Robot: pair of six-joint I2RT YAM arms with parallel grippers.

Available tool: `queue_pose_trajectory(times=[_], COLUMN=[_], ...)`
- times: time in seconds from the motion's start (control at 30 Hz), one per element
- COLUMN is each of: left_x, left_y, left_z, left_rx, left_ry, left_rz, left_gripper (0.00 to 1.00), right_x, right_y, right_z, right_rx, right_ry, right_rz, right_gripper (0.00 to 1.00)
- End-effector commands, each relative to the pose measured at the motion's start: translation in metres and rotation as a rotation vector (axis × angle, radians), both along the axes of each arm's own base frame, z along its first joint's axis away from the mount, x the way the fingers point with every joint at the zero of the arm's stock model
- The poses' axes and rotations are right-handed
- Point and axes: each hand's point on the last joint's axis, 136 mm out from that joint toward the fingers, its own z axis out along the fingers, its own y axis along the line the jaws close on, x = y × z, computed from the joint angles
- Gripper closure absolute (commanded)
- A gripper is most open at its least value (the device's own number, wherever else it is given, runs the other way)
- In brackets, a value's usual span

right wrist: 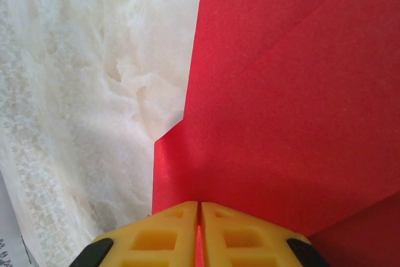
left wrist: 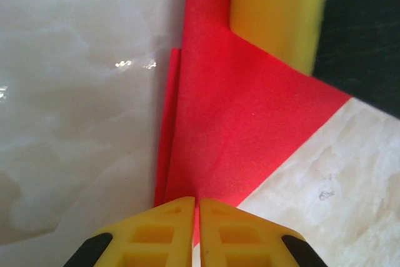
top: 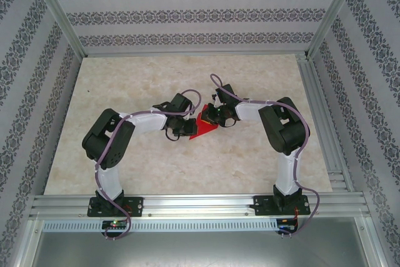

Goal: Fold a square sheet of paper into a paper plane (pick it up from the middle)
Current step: Fourth fold the wing at the center of the table.

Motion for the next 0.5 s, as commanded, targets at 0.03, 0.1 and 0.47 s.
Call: queue_pose_trajectory(times=[0.03, 0.1, 0.47], left_x=[-0.001, -0.007, -0.051], left_y=[0.002, 0.009, 0.024], left_z=[-0.011, -0.016, -0.018], left_rx=[0.025, 0.047, 0.042], left_ry=[0.004, 0.022, 0.110], left_rz=[-0.004, -0.004, -0.080], left_gripper=[0.88, 0.88, 0.88], right_x=[-0.033, -0.034, -0.035], right_y=[-0.038, -0.038, -0.042], right_z=[-0.074, -0.074, -0.076], right_rx=[-0.209, -0.211, -0.227], right_ry=[0.157, 0.159, 0.169], right_rz=[-0.041, -0.041, -0.042], right_gripper=[0.88, 0.88, 0.88])
